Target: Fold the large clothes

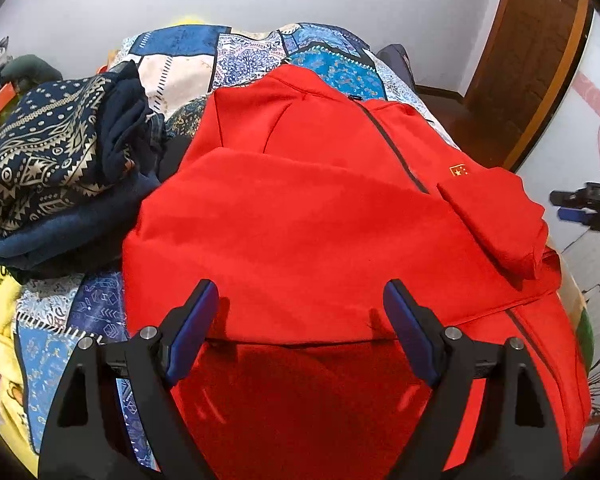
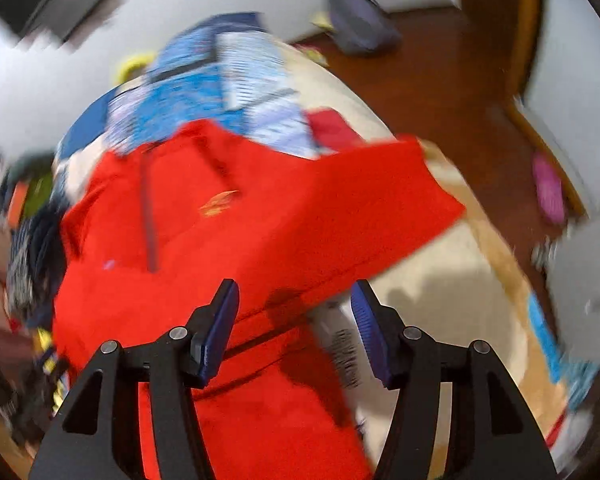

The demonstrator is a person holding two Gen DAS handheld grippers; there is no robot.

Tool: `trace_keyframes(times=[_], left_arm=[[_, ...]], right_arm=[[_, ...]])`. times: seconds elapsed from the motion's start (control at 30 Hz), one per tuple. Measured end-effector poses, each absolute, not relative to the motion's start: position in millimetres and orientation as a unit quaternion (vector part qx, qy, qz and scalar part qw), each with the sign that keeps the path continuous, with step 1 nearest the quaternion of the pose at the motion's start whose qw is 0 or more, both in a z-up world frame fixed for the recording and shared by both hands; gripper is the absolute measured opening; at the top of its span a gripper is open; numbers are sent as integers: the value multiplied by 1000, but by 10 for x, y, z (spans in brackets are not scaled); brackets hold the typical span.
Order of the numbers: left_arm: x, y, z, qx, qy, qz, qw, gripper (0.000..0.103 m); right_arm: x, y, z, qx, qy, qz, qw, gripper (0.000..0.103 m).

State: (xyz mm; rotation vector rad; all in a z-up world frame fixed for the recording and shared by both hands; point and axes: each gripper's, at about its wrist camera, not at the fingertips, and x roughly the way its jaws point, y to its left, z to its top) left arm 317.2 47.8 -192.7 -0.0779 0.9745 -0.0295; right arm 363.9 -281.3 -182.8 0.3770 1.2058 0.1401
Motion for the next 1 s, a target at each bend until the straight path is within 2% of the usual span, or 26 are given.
trace_keyframes(times=[0.1,0.23,0.37,0.4,0.47,0.53,0.57,0.77,1.0], left_arm=[[3182,483,-1944,-38,468,-16,883,84],[3195,528,-1962,-47,464,-13,884,84],[3215,543,-2029,-36,461,1,887,84],[3223,554,-2055,-37,464,1,885,84],[3232,588,-2092,-48,470,-3,881,84],[3229,611,-2089,-53,468,-5,882,84],[3218,627,-2078,-55,466,-6,883,84],[3098,761,-1952,-64,447,-6,892,84],[2843,961,-1654,-68,414,-5,908,84]], right_arm=[[3787,-3028,-2171,246,584,51,772,54],[3911,-3076,-2457,287,587,34,756,54],[3939,-3113,-2490,300,571,21,764,54],[3940,-3121,-2462,297,566,15,769,50],[3976,-3073,-2411,267,567,-2,779,35],[3972,-3011,-2303,218,566,-14,795,10],[3943,-3008,-2246,208,563,-10,800,5],[3795,-2723,-1654,165,522,29,837,5],[3508,-1878,-712,106,451,120,878,4]])
